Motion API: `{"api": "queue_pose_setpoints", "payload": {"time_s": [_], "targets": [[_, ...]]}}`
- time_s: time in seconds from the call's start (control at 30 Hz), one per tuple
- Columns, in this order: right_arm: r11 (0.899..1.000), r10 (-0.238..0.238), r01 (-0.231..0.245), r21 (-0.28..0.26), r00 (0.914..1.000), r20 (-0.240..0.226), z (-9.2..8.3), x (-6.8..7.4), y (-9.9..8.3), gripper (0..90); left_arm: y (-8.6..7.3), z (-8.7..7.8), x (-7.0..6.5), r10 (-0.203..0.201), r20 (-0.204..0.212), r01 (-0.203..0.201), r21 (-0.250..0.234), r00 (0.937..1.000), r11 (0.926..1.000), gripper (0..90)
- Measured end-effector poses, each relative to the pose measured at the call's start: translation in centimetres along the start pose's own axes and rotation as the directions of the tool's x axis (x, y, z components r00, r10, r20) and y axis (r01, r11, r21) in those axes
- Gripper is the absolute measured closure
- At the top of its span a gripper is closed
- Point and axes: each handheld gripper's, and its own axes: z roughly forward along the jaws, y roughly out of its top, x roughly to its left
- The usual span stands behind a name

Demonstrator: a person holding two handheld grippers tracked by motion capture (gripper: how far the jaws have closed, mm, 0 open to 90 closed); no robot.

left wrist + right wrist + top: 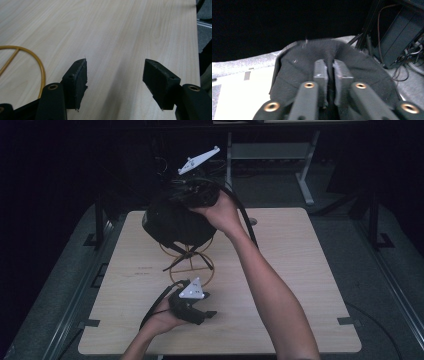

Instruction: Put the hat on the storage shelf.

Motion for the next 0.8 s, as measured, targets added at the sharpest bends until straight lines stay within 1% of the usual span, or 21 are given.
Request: {"api": "queue_pose_setpoints", "payload": {"time_s": [0.03,0.07,0.1,0.13,0.17,0.23,0.3,0.37,0.4,0.43,0.47,0.5,0.57,0.63,0.7,0.73,0.77,0.8], "targets": [[1.0,0.005,-0.005,0.013,1.0,0.004,0.5,0.0,-0.1,73.7,0.0,0.0,0.1,0.014,-0.004,-0.014,0.003,0.9999,0.9999,36.0],[1.0,0.007,-0.007,0.018,0.9999,0.01,0.8,0.0,-0.1,68.9,0.0,0.0,0.0,0.013,-0.002,-0.013,0.001,0.9999,0.9999,36.0],[1.0,0.001,-0.002,0.026,0.9998,0.019,1.0,0.0,-0.3,61.0,-0.1,0.0,0.0,0.008,-0.003,-0.008,0.001,1.0,1.0,36.0],[0.999,0.01,-0.011,0.035,0.9994,0.032,1.2,0.1,-0.4,55.4,-0.1,0.0,0.0,0.01,-0.004,-0.01,0.002,0.9999,0.9999,36.0],[0.999,0.004,-0.005,0.041,0.9994,0.036,1.1,0.1,-0.5,54.4,-0.1,-0.1,0.1,0.014,-0.004,-0.014,0.006,0.9999,0.9999,36.0],[0.999,0.016,-0.017,0.029,0.9992,0.036,0.7,0.0,-1.0,48.0,-0.2,-0.1,0.1,0.011,-0.007,-0.011,0.006,0.9999,0.9999,36.0],[0.999,0.034,-0.034,0.017,0.9993,0.016,0.1,-0.3,-1.7,47.2,-0.2,-0.1,0.1,0.007,-0.011,-0.007,0.004,0.9999,1.0,36.0],[0.999,0.051,-0.051,0.017,0.9983,0.027,-0.6,-0.3,-2.5,44.8,-0.1,-0.2,0.1,0.006,-0.013,-0.006,0.003,0.9999,1.0,36.0],[0.999,0.051,-0.052,0.014,0.9983,0.028,-1.1,-0.4,-2.9,44.7,-0.2,-0.2,0.1,0.004,-0.013,-0.004,0.003,0.9999,1.0,36.0],[0.998,0.059,-0.059,-0.002,0.9978,0.031,-1.9,-0.6,-3.9,43.5,-0.2,-0.1,0.0,0.009,-0.014,-0.009,0.003,0.9999,1.0,36.0],[0.998,0.059,-0.059,-0.002,0.9978,0.031,-1.9,-0.6,-3.9,43.5,-0.3,-0.1,0.0,0.012,-0.016,-0.012,0.004,0.9998,0.9999,36.0],[0.998,0.057,-0.056,-0.008,0.9979,0.031,-2.2,-0.7,-4.2,43.5,-0.3,-0.1,0.0,0.012,-0.012,-0.012,0.015,0.9999,0.9998,36.0],[0.997,0.069,-0.068,-0.026,0.9971,0.032,-3.2,-0.9,-5.2,41.8,-0.3,0.0,-0.1,0.014,-0.013,-0.014,0.02,0.9998,0.9997,35.9],[0.995,0.091,-0.089,-0.042,0.9955,0.029,-4.2,-0.9,-6.2,40.1,-0.3,0.0,-0.1,0.013,-0.012,-0.013,0.014,0.9998,0.9998,35.8],[0.992,0.113,-0.112,-0.054,0.9935,0.013,-5.0,-1.0,-7.0,39.3,-0.3,0.0,-0.1,0.014,-0.016,-0.014,0.011,0.9998,0.9998,35.8],[0.991,0.119,-0.118,-0.056,0.9929,0.012,-5.4,-1.0,-7.3,38.2,-0.3,0.0,-0.1,0.015,-0.016,-0.015,0.012,0.9997,0.9998,35.8],[0.99,0.126,-0.125,-0.066,0.9919,0.015,-6.1,-1.2,-8.0,37.6,-0.3,0.0,-0.1,0.013,-0.017,-0.013,0.012,0.9998,0.9998,35.8],[0.99,0.126,-0.125,-0.066,0.9919,0.015,-6.1,-1.2,-8.0,37.6,-0.3,0.0,-0.1,0.011,-0.017,-0.011,0.014,0.9998,0.9998,35.8]]}}
